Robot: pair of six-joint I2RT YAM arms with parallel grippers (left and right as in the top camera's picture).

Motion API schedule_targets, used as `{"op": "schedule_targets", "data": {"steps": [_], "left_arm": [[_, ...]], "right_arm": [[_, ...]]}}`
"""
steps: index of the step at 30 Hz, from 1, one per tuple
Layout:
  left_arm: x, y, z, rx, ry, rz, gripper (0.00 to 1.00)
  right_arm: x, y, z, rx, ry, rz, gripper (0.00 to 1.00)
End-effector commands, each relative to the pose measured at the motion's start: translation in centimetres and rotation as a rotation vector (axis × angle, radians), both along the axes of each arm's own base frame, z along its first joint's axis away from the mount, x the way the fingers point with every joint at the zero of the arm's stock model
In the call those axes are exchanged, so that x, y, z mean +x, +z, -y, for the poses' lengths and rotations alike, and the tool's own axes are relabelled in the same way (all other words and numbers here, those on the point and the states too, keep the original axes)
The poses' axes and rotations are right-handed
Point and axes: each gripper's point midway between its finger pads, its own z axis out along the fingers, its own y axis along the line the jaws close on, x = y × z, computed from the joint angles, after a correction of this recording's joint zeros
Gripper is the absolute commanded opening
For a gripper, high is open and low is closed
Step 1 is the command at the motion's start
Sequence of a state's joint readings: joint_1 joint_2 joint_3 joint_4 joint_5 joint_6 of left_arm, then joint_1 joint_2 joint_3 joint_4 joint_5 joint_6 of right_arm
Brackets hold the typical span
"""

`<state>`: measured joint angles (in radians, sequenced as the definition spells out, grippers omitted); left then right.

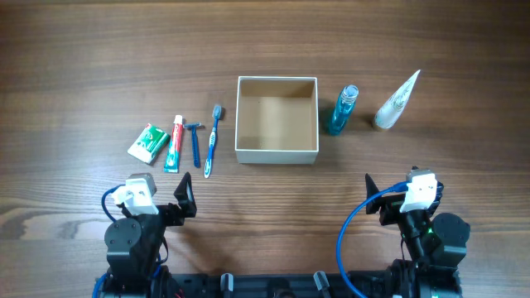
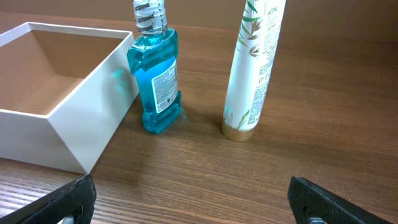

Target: Pack container

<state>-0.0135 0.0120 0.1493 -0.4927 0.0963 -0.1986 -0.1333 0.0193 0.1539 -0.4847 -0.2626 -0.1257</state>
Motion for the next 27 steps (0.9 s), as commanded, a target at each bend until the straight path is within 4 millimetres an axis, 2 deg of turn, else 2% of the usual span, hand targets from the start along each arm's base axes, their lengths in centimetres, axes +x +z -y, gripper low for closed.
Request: {"op": "schedule_targets", "data": {"steps": [1,7,8,11,13,16,20,22,27], "left_arm": [[0.0,-0.3,0.2,0.000,-0.018,-0.002,1.00],[0.0,-0.3,0.2,0.000,-0.018,-0.002,1.00],[0.0,-0.3,0.2,0.000,-0.018,-0.002,1.00],[0.0,-0.3,0.3,0.000,-0.018,-0.002,1.00],[0.0,-0.3,0.2,0.000,-0.018,-0.002,1.00],[0.0,-0.3,0.2,0.000,-0.018,-0.002,1.00],[0.0,-0.3,0.2,0.000,-0.018,-0.002,1.00],[0.0,-0.3,0.2,0.000,-0.018,-0.002,1.00],[0.0,-0.3,0.2,0.000,-0.018,-0.002,1.00]], "right_arm": [[0.0,0.2,-0.4,0.000,0.023,0.014,1.00],[0.1,0.4,-0.4,-0.001,0.024,0.024,1.00],[0.2,1.4,-1.2,0.040,0.061,0.060,1.00],[-0.3,2.3,-3.7,0.269,0.152,0.044,1.00],[-0.1,4.3,-4.3,0.418,0.158,0.079,1.00],[-0.5,8.4,-5.2,0.490,0.228,0.178,1.00],[-1.0,14.6,-5.2,0.511,0.236,0.237,1.00],[-0.3,16.6,-5.1,0.513,0.224,0.192,1.00],[3.3,19.2,-4.9,0.524,0.178,-0.084,1.00]]}}
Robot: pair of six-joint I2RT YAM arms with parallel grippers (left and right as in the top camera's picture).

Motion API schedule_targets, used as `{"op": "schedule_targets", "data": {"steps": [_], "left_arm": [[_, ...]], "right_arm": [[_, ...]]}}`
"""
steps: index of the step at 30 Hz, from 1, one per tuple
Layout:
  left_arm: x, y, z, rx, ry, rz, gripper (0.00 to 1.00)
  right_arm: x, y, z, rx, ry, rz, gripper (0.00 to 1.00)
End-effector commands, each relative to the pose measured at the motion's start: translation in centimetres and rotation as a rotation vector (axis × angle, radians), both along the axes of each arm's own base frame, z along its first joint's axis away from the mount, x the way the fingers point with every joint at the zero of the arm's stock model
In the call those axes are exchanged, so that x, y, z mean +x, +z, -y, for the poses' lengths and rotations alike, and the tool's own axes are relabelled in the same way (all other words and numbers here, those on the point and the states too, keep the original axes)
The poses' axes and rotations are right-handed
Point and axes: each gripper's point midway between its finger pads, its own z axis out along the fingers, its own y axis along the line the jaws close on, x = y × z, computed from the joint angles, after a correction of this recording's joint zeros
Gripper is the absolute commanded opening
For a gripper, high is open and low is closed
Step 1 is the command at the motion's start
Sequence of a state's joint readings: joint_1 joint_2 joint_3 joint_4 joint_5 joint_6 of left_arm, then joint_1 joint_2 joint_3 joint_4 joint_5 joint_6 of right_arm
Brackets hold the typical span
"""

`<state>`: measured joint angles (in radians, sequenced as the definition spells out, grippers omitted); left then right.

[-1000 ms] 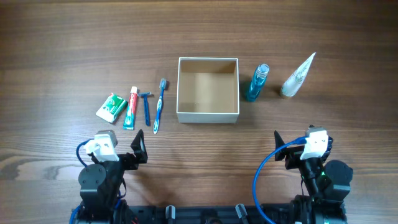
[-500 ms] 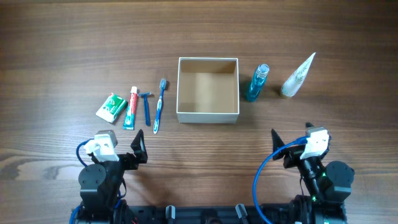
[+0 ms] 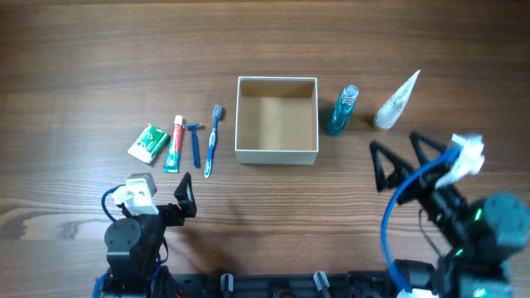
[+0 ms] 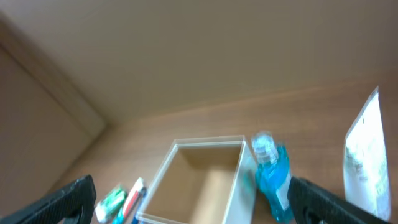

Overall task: Pack container
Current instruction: 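Reach the right gripper to the blue mouthwash bottle and grasp it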

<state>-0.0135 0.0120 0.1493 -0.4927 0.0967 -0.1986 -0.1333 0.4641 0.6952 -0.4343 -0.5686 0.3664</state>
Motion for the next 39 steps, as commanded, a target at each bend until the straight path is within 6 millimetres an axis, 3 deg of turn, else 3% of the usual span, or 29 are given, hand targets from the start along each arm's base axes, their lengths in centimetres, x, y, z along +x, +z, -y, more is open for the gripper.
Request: {"op": "schedule_targets", "data": {"steps": [1,3,5,8,12,16,18,23,26,30,34,39], "left_arm": [[0.0,-0.3,0.2,0.000,-0.018,-0.002,1.00],[0.0,-0.3,0.2,0.000,-0.018,-0.002,1.00],[0.0,-0.3,0.2,0.000,-0.018,-0.002,1.00],[0.0,-0.3,0.2,0.000,-0.018,-0.002,1.00],[0.0,-0.3,0.2,0.000,-0.018,-0.002,1.00],[0.0,-0.3,0.2,0.000,-0.018,-0.002,1.00],[0.0,-0.3,0.2,0.000,-0.018,-0.002,1.00],[0.0,-0.3,0.2,0.000,-0.018,-0.002,1.00],[0.0,-0.3,0.2,0.000,-0.018,-0.002,1.00],[0.0,-0.3,0.2,0.000,-0.018,-0.002,1.00],[0.0,-0.3,0.2,0.000,-0.018,-0.002,1.00],[0.0,-0.3,0.2,0.000,-0.018,-0.002,1.00]], "right_arm": [[2.6,2.7,-0.7,0.015,0.073,-0.135,1.00],[3.7,4.0,-1.9,0.055,0.167,-0.179,1.00],[4.3,5.4,-3.7,0.043,0.333,-0.118,1.00],[6.3,5.3,-3.4,0.075,0.326,-0.185,1.00],[9.1,2.1,-3.0,0.030,0.201,-0.400,1.00],[10.2,-1.5,-3.7,-0.193,0.055,-0.542,1.00],[10.5,-3.8,-3.0,-0.271,-0.069,-0.627,1.00],[12.0,-9.0,-3.1,-0.306,-0.104,-0.793,1.00],[13.2,-12.2,-1.9,-0.339,-0.203,-0.879,1.00],[14.2,-14.8,-1.9,-0.364,-0.208,-0.928,0.99],[15.7,-16.6,-2.4,-0.363,-0.207,-0.931,0.91],[16.0,-19.3,-2.4,-0.387,-0.202,-0.992,0.87]]}}
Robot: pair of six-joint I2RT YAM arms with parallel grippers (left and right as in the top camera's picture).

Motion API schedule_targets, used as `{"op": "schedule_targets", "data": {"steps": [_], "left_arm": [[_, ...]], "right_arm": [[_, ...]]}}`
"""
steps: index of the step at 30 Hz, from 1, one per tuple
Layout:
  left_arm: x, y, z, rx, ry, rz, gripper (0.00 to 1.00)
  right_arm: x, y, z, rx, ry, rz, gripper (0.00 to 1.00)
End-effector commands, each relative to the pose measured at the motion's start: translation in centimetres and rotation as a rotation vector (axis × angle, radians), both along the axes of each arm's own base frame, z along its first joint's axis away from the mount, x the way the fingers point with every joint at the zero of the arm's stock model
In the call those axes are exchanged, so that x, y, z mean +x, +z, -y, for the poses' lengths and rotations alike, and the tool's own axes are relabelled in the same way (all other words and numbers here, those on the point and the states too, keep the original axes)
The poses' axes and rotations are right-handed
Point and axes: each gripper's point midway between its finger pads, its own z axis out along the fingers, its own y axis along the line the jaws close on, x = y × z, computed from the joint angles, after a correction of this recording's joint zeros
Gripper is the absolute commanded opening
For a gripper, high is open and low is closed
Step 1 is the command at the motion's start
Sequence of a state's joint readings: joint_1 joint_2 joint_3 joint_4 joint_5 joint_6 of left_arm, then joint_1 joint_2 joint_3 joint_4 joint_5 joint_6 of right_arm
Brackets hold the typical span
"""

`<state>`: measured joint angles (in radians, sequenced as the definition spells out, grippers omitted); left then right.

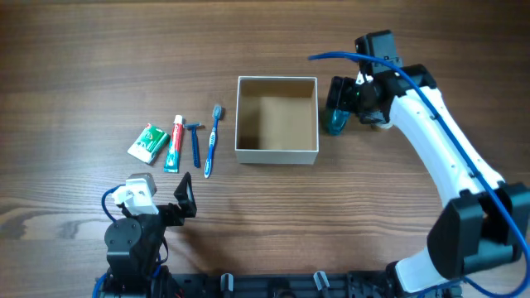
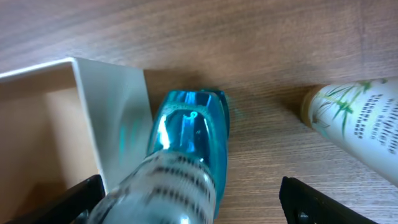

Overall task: Pack container
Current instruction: 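Reach the right gripper to the blue mouthwash bottle and grasp it, then lift the mouthwash bottle and place it upright in the box's right corner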

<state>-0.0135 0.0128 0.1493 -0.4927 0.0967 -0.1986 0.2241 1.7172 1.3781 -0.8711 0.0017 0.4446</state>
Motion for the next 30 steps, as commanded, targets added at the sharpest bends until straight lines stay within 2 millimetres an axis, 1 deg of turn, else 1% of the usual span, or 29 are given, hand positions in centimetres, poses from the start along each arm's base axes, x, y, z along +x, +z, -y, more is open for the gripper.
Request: {"op": "schedule_targets", "data": {"steps": [1,2,4,5,6,7,8,9,11,13,14,16,17,20,21,23,24,26,27,30], "left_arm": [[0.0,-0.3,0.2,0.000,-0.018,-0.001,1.00],[0.0,-0.3,0.2,0.000,-0.018,-0.001,1.00],[0.0,-0.3,0.2,0.000,-0.018,-0.001,1.00],[0.0,-0.3,0.2,0.000,-0.018,-0.001,1.00],[0.0,-0.3,0.2,0.000,-0.018,-0.001,1.00],[0.0,-0.3,0.2,0.000,-0.018,-0.001,1.00],[0.0,-0.3,0.2,0.000,-0.018,-0.001,1.00],[0.0,-0.3,0.2,0.000,-0.018,-0.001,1.00],[0.0,-0.3,0.2,0.000,-0.018,-0.001,1.00],[0.0,-0.3,0.2,0.000,-0.018,-0.001,1.00],[0.0,-0.3,0.2,0.000,-0.018,-0.001,1.00],[0.0,-0.3,0.2,0.000,-0.018,-0.001,1.00],[0.0,-0.3,0.2,0.000,-0.018,-0.001,1.00],[0.0,-0.3,0.2,0.000,-0.018,-0.001,1.00],[0.0,-0.3,0.2,0.000,-0.018,-0.001,1.00],[0.0,-0.3,0.2,0.000,-0.018,-0.001,1.00],[0.0,-0.3,0.2,0.000,-0.018,-0.001,1.00],[0.0,-0.3,0.2,0.000,-0.018,-0.001,1.00],[0.0,-0.3,0.2,0.000,-0.018,-0.001,1.00],[0.0,-0.3,0.2,0.000,-0.018,-0.001,1.00]], "right_arm": [[0.8,-1.5,0.1,-0.027,-0.012,-0.022,0.77],[0.9,-1.6,0.1,-0.029,-0.009,-0.020,0.70],[1.2,-1.5,0.4,-0.046,-0.012,-0.007,0.63],[1.4,-1.3,0.4,-0.051,-0.009,0.005,0.55],[1.5,-1.3,0.4,-0.060,0.013,0.013,0.42],[1.5,-1.2,0.4,-0.065,0.026,0.014,0.36],[1.4,-1.2,0.5,-0.081,0.041,0.011,0.34],[1.1,-1.0,0.8,-0.102,0.038,0.009,0.34],[0.9,0.1,1.0,-0.142,0.036,0.029,0.29],[1.2,2.7,0.7,-0.178,0.042,0.088,0.29],[1.1,4.6,0.0,-0.183,0.055,0.114,0.28],[0.6,9.1,-2.2,-0.166,0.106,0.172,0.24],[0.1,10.9,-3.4,-0.157,0.134,0.195,0.22],[-1.4,14.8,-6.4,-0.129,0.193,0.246,0.22],[-1.8,15.4,-7.1,-0.118,0.196,0.253,0.22],[-2.5,15.7,-8.5,-0.096,0.205,0.257,0.19],[-2.6,15.5,-8.7,-0.090,0.197,0.254,0.19],[-2.5,14.7,-9.2,-0.078,0.206,0.232,0.17],[-2.3,14.1,-9.3,-0.085,0.208,0.218,0.17],[-1.4,11.0,-10.0,-0.109,0.213,0.157,0.19]]}}
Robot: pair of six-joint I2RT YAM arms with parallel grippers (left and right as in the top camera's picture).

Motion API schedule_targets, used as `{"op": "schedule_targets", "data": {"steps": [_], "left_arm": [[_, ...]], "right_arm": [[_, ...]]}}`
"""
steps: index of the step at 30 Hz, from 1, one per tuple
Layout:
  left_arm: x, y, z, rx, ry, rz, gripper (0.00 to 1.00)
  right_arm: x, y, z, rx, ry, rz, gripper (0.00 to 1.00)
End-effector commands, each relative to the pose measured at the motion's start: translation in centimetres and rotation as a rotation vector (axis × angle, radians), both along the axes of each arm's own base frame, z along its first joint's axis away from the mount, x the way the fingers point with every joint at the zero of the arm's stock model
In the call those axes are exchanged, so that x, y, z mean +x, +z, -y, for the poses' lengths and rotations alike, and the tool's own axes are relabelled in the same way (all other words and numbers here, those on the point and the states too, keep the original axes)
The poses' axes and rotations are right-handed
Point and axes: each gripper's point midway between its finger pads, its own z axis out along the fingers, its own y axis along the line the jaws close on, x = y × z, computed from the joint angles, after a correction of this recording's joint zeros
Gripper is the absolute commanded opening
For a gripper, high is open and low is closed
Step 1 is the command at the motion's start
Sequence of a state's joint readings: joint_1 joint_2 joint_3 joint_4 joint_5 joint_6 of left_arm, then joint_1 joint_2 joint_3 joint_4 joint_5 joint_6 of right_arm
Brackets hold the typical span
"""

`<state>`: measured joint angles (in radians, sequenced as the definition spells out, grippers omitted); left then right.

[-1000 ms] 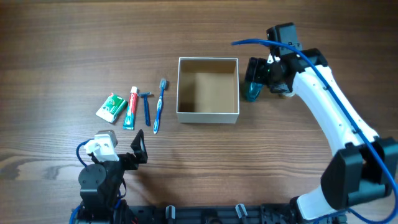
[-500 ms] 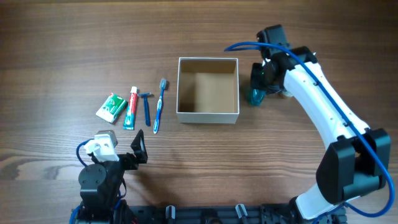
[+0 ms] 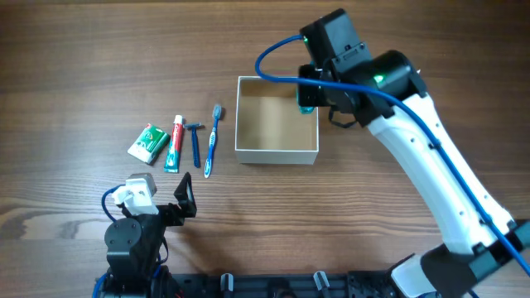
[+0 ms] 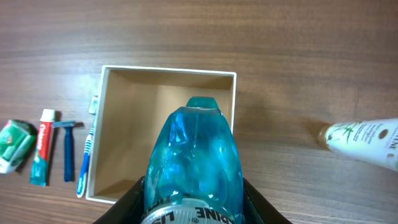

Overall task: Pack container
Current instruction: 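Lift the mouthwash bottle and place it upright in the box's right corner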

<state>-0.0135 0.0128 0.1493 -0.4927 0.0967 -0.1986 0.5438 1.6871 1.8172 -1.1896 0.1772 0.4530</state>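
Note:
My right gripper (image 4: 193, 208) is shut on a blue mouthwash bottle (image 4: 193, 155), one black finger on each side of it near the cap. The bottle hangs above the right half of the open white box (image 4: 168, 70). In the overhead view the right gripper (image 3: 308, 96) sits over the box's (image 3: 277, 155) back right corner, and only a sliver of the bottle (image 3: 305, 99) shows under the wrist. My left gripper (image 3: 184, 197) rests open near the front left edge, holding nothing.
A white tube with leaf print (image 4: 362, 137) lies right of the box. Left of the box lie a blue toothbrush (image 3: 212, 139), a blue razor (image 3: 195, 142), a red and white toothpaste tube (image 3: 173, 142) and a small green packet (image 3: 148, 141).
The right gripper, then open around the standing bottle beside the box, is now shut on it and holds it lifted over the box's right half. The left arm has not moved.
Both grippers first rested open at the table's front, with the bottle and tube standing right of the box. The right arm then rose and reached out to the bottle. Now it holds the bottle over the box, and the tube lies on the table.

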Motion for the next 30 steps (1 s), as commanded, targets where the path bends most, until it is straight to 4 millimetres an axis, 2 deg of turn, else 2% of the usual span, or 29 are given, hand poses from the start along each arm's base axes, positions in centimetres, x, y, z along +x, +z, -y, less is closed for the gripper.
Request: {"op": "schedule_targets", "data": {"steps": [1,4,6,8,11,14,15,16,17,19,21,23,25,27,28,30], "left_arm": [[0.0,-0.3,0.2,0.000,-0.018,-0.001,1.00],[0.0,-0.3,0.2,0.000,-0.018,-0.001,1.00],[0.0,-0.3,0.2,0.000,-0.018,-0.001,1.00],[0.0,-0.3,0.2,0.000,-0.018,-0.001,1.00],[0.0,-0.3,0.2,0.000,-0.018,-0.001,1.00],[0.0,-0.3,0.2,0.000,-0.018,-0.001,1.00],[0.0,-0.3,0.2,0.000,-0.018,-0.001,1.00],[0.0,-0.3,0.2,0.000,-0.018,-0.001,1.00],[0.0,-0.3,0.2,0.000,-0.018,-0.001,1.00],[0.0,-0.3,0.2,0.000,-0.018,-0.001,1.00],[0.0,-0.3,0.2,0.000,-0.018,-0.001,1.00],[0.0,-0.3,0.2,0.000,-0.018,-0.001,1.00],[0.0,-0.3,0.2,0.000,-0.018,-0.001,1.00],[0.0,-0.3,0.2,0.000,-0.018,-0.001,1.00],[0.0,-0.3,0.2,0.000,-0.018,-0.001,1.00],[0.0,-0.3,0.2,0.000,-0.018,-0.001,1.00]], "right_arm": [[1.4,-4.1,-0.6,-0.041,-0.028,-0.066,0.19],[2.5,-8.2,-0.9,-0.068,-0.039,-0.151,0.19],[2.8,-10.2,-1.0,-0.056,-0.075,-0.201,0.18],[3.5,-11.3,-1.0,-0.043,-0.087,-0.217,0.19],[4.8,-12.2,-0.9,-0.035,-0.099,-0.201,0.31],[5.8,-12.5,-0.8,-0.036,-0.089,-0.180,0.33],[6.0,-12.5,-0.7,-0.032,-0.093,-0.176,0.50],[6.2,-12.4,-0.6,-0.032,-0.088,-0.169,0.72],[6.3,-12.1,-0.6,-0.037,-0.066,-0.158,0.74],[6.2,-11.5,-0.5,-0.045,-0.041,-0.149,0.96],[5.6,-10.2,-0.3,-0.047,-0.026,-0.138,1.00],[4.6,-7.6,0.2,-0.031,-0.025,-0.106,1.00],[3.2,-3.7,0.9,-0.001,-0.023,-0.047,1.00],[1.3,1.7,2.3,0.039,-0.010,0.067,1.00],[0.4,4.4,3.9,0.047,-0.040,0.136,1.00],[-0.8,7.7,7.5,0.030,-0.121,0.227,1.00]]}}
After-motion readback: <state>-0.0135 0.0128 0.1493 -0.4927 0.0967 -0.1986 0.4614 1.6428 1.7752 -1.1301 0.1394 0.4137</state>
